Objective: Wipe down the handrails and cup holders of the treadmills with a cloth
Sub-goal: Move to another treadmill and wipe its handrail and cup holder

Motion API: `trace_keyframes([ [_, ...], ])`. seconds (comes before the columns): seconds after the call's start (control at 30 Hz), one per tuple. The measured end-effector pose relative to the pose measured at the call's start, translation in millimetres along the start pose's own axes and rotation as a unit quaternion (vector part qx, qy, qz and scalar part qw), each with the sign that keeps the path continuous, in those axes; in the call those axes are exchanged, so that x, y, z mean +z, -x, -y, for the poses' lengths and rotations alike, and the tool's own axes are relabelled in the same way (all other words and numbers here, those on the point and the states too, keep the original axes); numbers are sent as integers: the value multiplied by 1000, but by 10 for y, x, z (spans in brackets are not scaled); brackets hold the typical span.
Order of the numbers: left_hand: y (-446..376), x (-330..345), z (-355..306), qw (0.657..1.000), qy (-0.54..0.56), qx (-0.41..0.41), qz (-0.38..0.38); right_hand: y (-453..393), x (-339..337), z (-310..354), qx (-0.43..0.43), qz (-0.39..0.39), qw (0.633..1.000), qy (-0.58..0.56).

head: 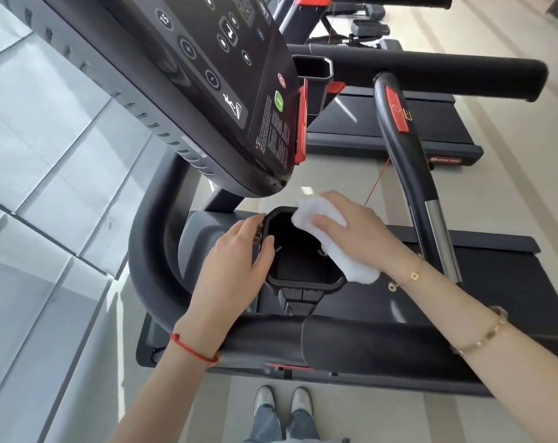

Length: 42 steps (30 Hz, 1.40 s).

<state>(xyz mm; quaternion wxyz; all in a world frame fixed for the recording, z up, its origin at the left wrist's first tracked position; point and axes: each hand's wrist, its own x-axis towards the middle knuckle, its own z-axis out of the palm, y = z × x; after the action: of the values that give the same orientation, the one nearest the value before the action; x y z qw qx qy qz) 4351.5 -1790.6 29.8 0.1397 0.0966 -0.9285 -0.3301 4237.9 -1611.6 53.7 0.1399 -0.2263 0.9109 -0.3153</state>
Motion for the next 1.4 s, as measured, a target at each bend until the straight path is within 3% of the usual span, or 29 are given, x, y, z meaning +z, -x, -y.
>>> trace_keyframes([
  [0.13, -8, 18, 17, 1000, -6, 0, 0, 284, 153, -68, 71, -22, 994, -84],
  [0.33, -17, 24, 34, 1000, -13, 3, 1, -14, -21, 90, 87, 19, 990, -105],
  [0.57, -26, 45, 45, 1000, -12, -1, -2, 495, 253, 38, 117, -23, 975, -188],
  [0.8, -13, 39, 37, 1000, -14, 4, -5, -11, -97, 74, 88, 78, 985, -127],
  [1.03, -10, 19, 32, 1000, -19, 3, 0, 511, 260, -1, 91, 10, 966, -242],
  [1.13, -18, -2, 53, 1000, -21, 11, 13, 417, 231, -9, 80, -8, 982, -171],
  [1.27, -84, -94, 116, 998, -31, 36, 48, -21, 13, 62, -19, 21, 998, 51],
  [1.4, -223, -162, 157, 994, -26, 73, 72, -253, -31, 173, -82, 72, 988, 109],
])
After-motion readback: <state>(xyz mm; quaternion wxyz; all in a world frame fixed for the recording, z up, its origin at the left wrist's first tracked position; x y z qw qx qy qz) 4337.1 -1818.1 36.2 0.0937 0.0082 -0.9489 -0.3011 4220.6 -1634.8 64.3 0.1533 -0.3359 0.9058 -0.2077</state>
